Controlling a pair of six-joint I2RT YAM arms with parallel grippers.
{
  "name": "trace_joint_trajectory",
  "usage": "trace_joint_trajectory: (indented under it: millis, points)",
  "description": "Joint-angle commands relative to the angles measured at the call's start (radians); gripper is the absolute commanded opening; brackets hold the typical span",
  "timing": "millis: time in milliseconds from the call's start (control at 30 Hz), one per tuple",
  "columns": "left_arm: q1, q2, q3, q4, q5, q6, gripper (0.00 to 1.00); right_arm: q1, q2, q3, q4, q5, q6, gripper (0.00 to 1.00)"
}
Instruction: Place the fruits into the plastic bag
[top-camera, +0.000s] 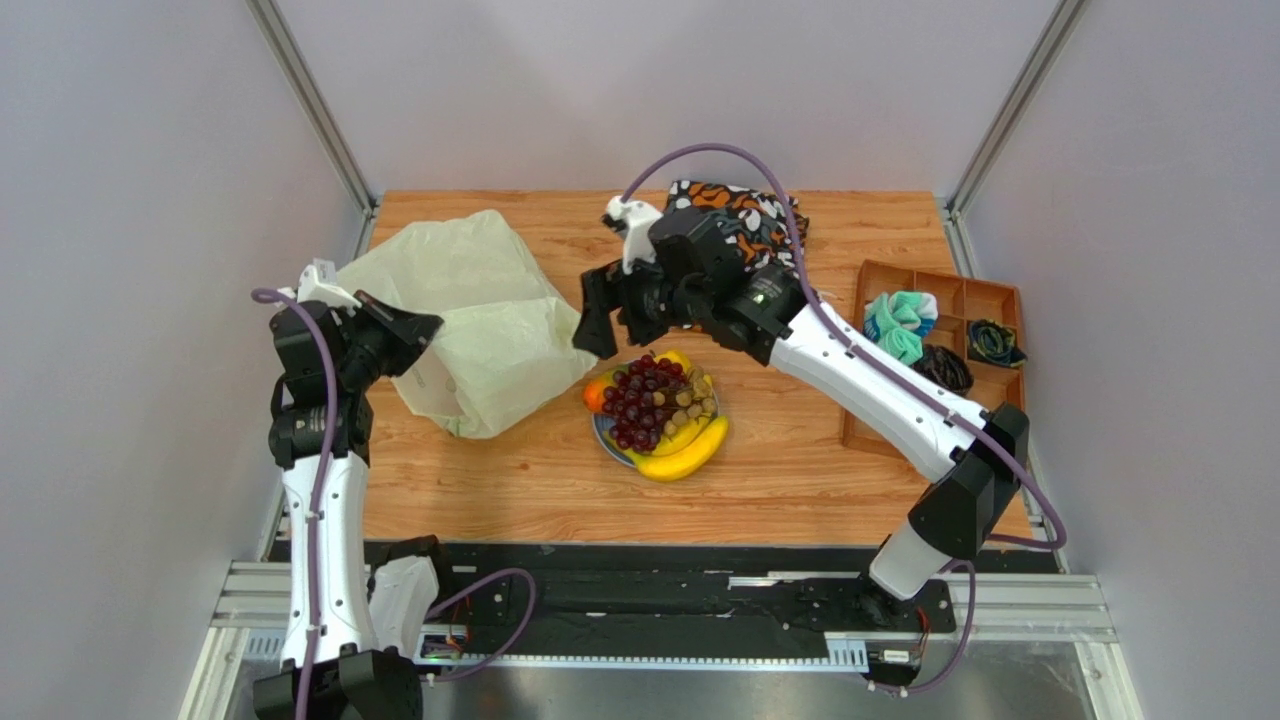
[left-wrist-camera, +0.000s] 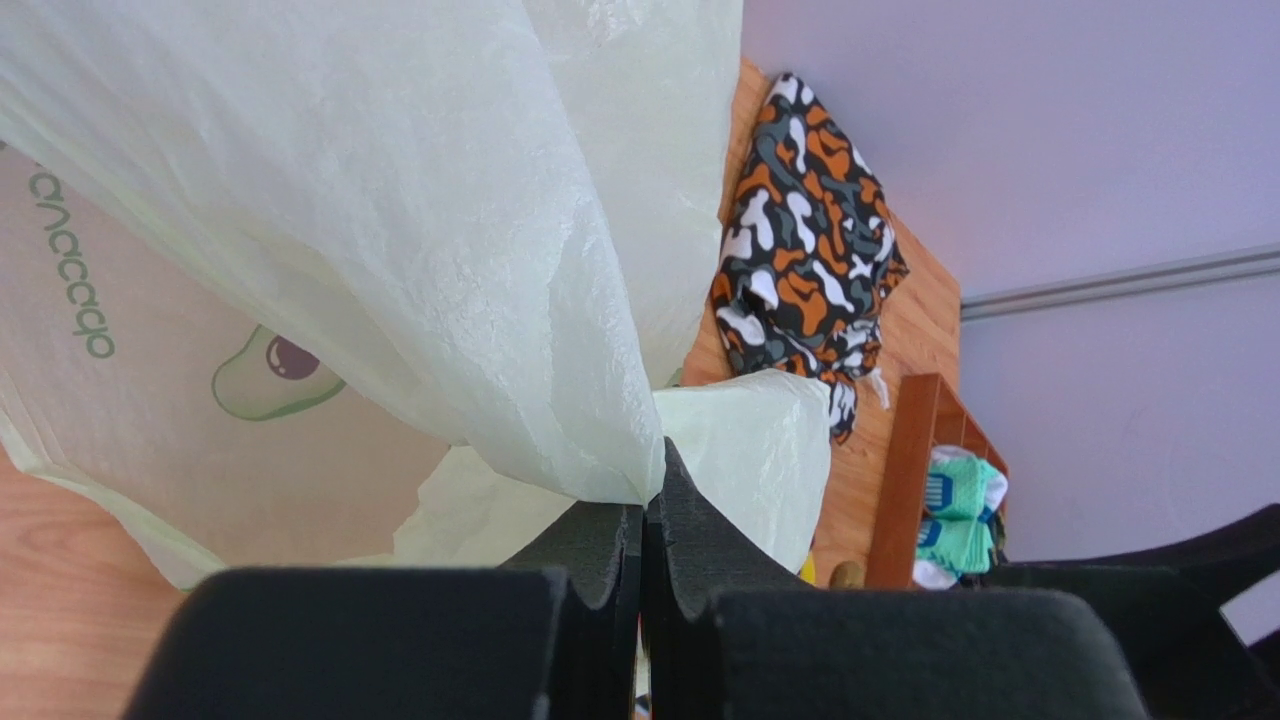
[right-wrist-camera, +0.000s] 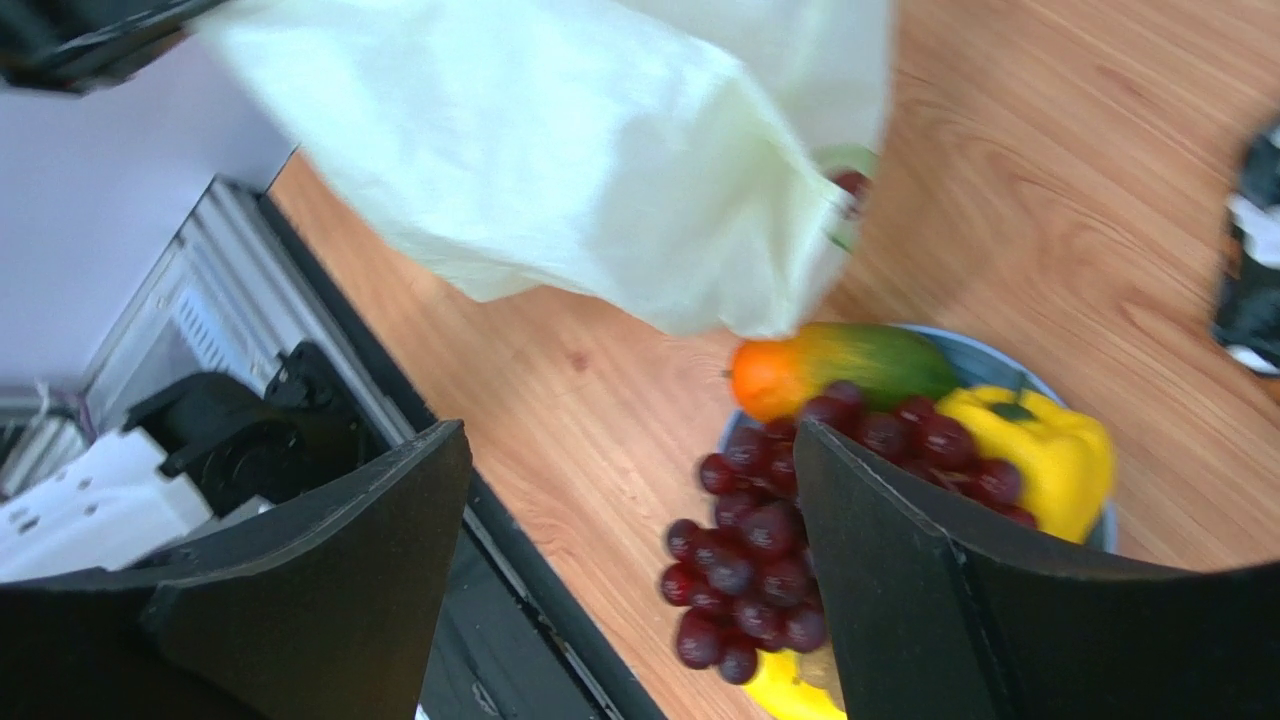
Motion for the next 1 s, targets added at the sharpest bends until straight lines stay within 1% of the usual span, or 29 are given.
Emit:
trace_joint_trajectory:
  millis: [0, 33, 100, 133, 167, 200, 300, 333, 400, 467, 533, 733, 833, 933, 967]
  points:
    - [-0.022, -0.054, 0.001, -0.104, 0.0, -0.06, 0.0, 0.165, 0.009, 0.092, 0.019, 0.052, -0.121, 0.85]
    - [-0.023, -0.079, -0.004, -0.107, -0.02, -0.07, 0.0, 0.192, 0.014, 0.099, 0.019, 0.109, -0.138, 0.85]
    - [-0.023, -0.103, -0.016, -0.113, -0.034, -0.089, 0.0, 0.26, 0.024, 0.119, 0.023, 0.158, -0.166, 0.87]
    - [-0.024, -0.116, -0.018, -0.118, -0.038, -0.092, 0.0, 0.28, 0.031, 0.126, 0.029, 0.199, -0.181, 0.87]
    - [-0.026, -0.123, -0.019, -0.121, -0.04, -0.092, 0.0, 0.298, 0.049, 0.137, 0.036, 0.206, -0.186, 0.87]
    - [-0.026, -0.127, -0.016, -0.13, -0.041, -0.095, 0.0, 0.332, 0.057, 0.143, 0.04, 0.254, -0.195, 0.87]
    - [-0.032, -0.136, -0.007, -0.136, -0.037, -0.101, 0.0, 0.402, 0.104, 0.175, 0.062, 0.353, -0.266, 0.88]
    - [-0.033, -0.14, -0.006, -0.138, -0.034, -0.103, 0.0, 0.418, 0.119, 0.183, 0.077, 0.408, -0.292, 0.88]
    - [-0.036, -0.146, -0.002, -0.142, -0.032, -0.107, 0.0, 0.452, 0.161, 0.207, 0.098, 0.448, -0.359, 0.89]
    - [-0.039, -0.155, -0.001, -0.142, -0.024, -0.11, 0.0, 0.469, 0.189, 0.226, 0.128, 0.517, -0.407, 0.9]
    - [-0.039, -0.161, -0.002, -0.145, -0.017, -0.116, 0.0, 0.478, 0.231, 0.25, 0.152, 0.552, -0.428, 0.9]
    - [-0.05, -0.169, 0.001, -0.141, 0.017, -0.121, 0.0, 0.476, 0.316, 0.286, 0.207, 0.558, -0.493, 0.9]
    - [-0.058, -0.172, -0.002, -0.132, 0.045, -0.126, 0.0, 0.457, 0.343, 0.295, 0.214, 0.551, -0.491, 0.83]
    - [-0.062, -0.182, -0.006, -0.125, 0.06, -0.126, 0.0, 0.418, 0.36, 0.316, 0.197, 0.516, -0.468, 0.64]
    - [-0.062, -0.181, -0.006, -0.125, 0.063, -0.124, 0.0, 0.403, 0.374, 0.336, 0.191, 0.51, -0.465, 0.46]
